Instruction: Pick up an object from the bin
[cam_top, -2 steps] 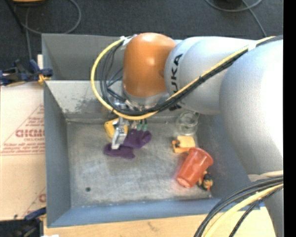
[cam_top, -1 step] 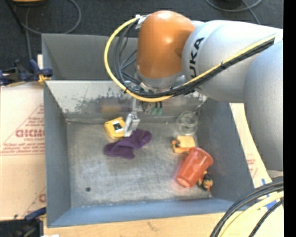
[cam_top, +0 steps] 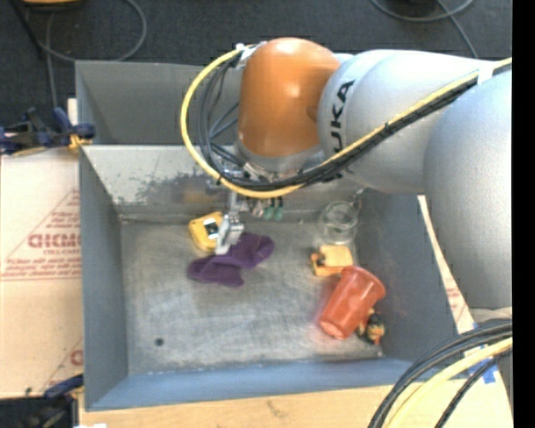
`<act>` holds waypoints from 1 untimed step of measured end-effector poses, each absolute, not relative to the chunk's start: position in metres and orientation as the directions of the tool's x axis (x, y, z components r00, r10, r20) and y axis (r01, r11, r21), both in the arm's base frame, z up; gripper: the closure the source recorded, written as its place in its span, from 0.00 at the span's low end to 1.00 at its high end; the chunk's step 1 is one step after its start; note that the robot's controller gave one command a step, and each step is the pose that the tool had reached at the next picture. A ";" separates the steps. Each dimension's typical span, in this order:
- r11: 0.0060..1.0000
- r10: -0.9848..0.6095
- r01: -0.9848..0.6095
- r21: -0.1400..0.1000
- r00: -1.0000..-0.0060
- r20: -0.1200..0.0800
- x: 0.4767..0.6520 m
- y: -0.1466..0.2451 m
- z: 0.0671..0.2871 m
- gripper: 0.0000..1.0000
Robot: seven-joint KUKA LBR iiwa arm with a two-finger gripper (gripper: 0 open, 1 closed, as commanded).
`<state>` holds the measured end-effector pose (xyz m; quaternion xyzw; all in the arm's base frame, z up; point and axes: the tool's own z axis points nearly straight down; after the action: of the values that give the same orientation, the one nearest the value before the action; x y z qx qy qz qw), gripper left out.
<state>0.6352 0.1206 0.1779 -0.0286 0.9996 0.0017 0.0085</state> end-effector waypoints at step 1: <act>0.998 -0.063 -0.063 0.002 -0.998 -0.007 0.611 0.129 0.113 0.00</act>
Offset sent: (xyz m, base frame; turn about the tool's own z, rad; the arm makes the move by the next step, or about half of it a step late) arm -0.0448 -0.0166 -0.1079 0.1638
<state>0.6108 0.1294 0.1133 -0.0313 0.9995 0.0013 0.0032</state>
